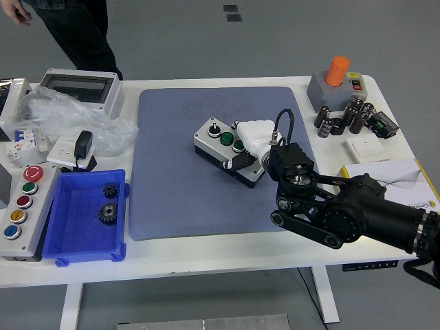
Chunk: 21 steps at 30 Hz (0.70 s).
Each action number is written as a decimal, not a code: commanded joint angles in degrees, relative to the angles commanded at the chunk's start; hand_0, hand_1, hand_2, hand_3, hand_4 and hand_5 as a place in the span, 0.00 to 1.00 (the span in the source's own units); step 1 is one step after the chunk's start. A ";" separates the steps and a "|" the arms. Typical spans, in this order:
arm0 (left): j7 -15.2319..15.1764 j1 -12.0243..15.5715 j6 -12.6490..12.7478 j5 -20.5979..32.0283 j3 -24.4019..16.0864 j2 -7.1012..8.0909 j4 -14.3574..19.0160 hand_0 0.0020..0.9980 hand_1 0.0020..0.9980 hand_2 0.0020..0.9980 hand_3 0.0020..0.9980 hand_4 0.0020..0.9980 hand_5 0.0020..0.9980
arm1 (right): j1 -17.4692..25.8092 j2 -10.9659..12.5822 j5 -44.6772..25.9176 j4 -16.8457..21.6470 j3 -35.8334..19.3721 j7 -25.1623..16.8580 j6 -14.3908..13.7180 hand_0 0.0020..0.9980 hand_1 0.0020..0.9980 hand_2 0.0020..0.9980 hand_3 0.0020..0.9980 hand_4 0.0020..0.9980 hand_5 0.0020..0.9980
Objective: Pick up the button,place it on the desk,press the button,press the button
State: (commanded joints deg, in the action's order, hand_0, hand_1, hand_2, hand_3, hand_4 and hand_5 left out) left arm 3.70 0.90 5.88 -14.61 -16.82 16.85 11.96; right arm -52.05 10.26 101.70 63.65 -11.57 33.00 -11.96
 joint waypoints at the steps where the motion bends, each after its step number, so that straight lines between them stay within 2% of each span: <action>1: -0.02 0.00 0.02 0.00 -0.03 0.01 0.00 0.62 0.65 0.61 0.63 0.64 0.34 | -0.29 0.46 0.06 0.41 0.84 -0.88 -0.57 0.37 0.52 0.46 0.35 0.55 0.00; 4: -0.10 0.01 0.12 0.08 0.00 0.01 -0.01 0.62 0.65 0.61 0.63 0.64 0.34 | -1.25 2.00 -0.20 1.80 3.86 -4.37 -2.23 0.37 0.52 0.46 0.35 0.55 0.00; 5: -0.13 0.01 0.14 0.10 0.00 0.02 -0.01 0.62 0.65 0.61 0.63 0.64 0.35 | -1.51 2.34 -0.23 2.10 4.52 -5.32 -2.60 0.46 0.54 0.48 0.34 0.55 0.00; 10: -0.28 -0.01 0.30 0.29 0.18 0.03 -0.03 0.62 0.65 0.61 0.63 0.64 0.35 | -2.91 4.59 -1.55 3.33 7.45 -12.39 -4.79 0.46 0.54 0.48 0.34 0.55 0.00; 17: -0.40 -0.08 0.43 0.37 0.33 0.00 -0.04 0.62 0.65 0.61 0.63 0.64 0.36 | -4.50 6.56 -2.09 3.57 8.43 -20.66 -5.36 0.47 0.54 0.48 0.34 0.54 0.00; 21: -0.39 -0.12 0.44 0.38 0.42 -0.02 -0.04 0.62 0.65 0.61 0.63 0.64 0.36 | -4.81 7.02 -1.81 3.28 8.62 -22.46 -5.58 0.47 0.54 0.48 0.34 0.54 0.00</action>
State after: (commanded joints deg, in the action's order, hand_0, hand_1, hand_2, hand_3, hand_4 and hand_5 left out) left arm 3.31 0.77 6.32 -14.23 -16.40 16.84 11.93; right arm -56.87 17.29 99.90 66.93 -2.95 10.54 -17.54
